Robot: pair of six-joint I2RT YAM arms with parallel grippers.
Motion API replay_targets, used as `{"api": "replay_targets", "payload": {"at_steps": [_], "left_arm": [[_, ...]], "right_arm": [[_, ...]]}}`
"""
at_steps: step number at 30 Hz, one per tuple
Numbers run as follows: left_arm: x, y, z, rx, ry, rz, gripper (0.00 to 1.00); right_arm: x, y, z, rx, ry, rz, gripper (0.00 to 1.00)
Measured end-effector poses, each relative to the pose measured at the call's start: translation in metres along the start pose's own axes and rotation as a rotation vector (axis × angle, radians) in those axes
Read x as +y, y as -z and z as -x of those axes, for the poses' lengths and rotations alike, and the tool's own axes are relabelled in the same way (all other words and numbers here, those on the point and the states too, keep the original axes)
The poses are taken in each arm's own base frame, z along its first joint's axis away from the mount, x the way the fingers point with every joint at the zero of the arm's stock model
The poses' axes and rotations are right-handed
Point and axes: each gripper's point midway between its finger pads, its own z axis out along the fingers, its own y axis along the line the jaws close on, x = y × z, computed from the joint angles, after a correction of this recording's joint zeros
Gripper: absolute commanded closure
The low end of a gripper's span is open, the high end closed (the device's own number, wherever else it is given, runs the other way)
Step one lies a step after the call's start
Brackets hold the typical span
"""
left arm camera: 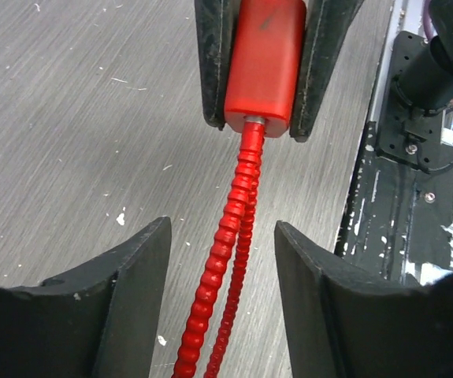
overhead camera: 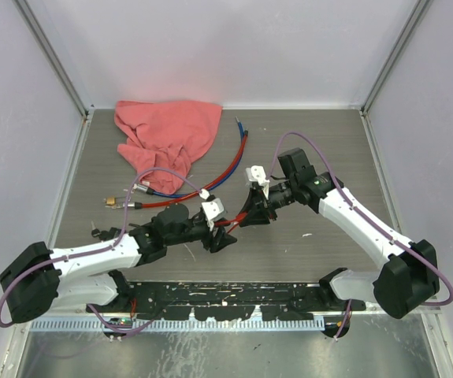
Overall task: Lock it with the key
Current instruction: Lock the lock.
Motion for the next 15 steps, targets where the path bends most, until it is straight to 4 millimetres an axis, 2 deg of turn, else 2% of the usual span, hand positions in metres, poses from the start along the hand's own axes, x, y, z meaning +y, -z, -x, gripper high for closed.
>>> {"api": "replay_targets", "payload": {"at_steps": [3,8,15], "left_arm": [[-0.004,0.001,0.001,-0.001,0.001,-0.024,0.36],[-0.01,0.008,0.011,-0.026,0.01,-0.067,0.36],[-0.014,0.012,0.025,-0.041,0.036,-0.124,0.56]], "right_arm": [[0.0,0.0,0.0,0.0,0.0,0.0,0.99],[0.0,0.0,0.0,0.0,0.0,0.0,0.99],[0.0,0.0,0.0,0.0,0.0,0.0,0.99]]}}
